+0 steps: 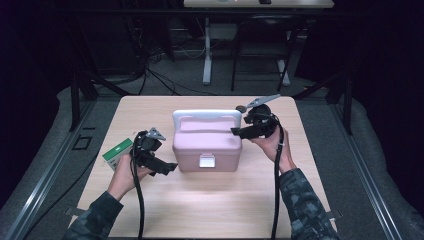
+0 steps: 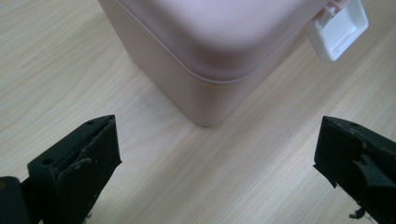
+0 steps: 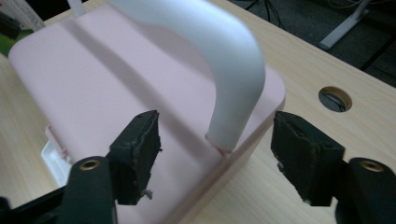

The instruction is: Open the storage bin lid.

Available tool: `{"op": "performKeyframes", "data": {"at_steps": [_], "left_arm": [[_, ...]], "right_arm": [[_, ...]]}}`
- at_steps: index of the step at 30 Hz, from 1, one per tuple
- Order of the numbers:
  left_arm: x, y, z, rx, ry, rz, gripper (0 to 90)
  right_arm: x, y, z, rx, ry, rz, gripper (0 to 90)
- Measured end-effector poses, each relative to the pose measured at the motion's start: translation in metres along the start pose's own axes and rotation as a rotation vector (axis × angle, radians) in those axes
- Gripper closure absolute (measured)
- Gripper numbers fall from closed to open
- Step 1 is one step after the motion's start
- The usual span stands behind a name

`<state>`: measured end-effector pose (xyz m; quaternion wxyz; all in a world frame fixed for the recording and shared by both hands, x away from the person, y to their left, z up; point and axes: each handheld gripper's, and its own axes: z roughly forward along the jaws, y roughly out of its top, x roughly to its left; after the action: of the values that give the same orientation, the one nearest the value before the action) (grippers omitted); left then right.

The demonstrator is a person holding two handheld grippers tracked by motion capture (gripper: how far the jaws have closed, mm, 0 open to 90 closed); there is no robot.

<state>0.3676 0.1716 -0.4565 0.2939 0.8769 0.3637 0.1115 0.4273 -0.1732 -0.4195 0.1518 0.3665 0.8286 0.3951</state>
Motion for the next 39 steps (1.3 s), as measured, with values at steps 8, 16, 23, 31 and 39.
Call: {"op": "performKeyframes", "data": {"at_steps": [8,16,23,31,39], "left_arm": [[0.002,0.002,0.002,-0.019,0.003,-0.001,0.7],[0.004,0.002,0.000,-0.042,0.010,-0.007,3.3],[0.004,0.004,-0.002,-0.060,0.012,-0.009,6.5],[0.006,0.004,-0.002,-0.091,0.026,-0.029,12.5],[0.012,0.007,-0.001,-0.129,0.050,-0.078,20.5]], "right_arm": [[0.001,0.011,0.013,-0.014,-0.023,0.013,54.9],[0.000,0.014,0.013,-0.049,-0.050,0.015,69.5],[-0.004,0.019,0.012,-0.048,-0.033,0.028,69.9],[-0.009,0.026,0.009,-0.045,-0.015,0.049,69.9],[-0.014,0.040,0.006,-0.051,-0.015,0.064,69.9]]}}
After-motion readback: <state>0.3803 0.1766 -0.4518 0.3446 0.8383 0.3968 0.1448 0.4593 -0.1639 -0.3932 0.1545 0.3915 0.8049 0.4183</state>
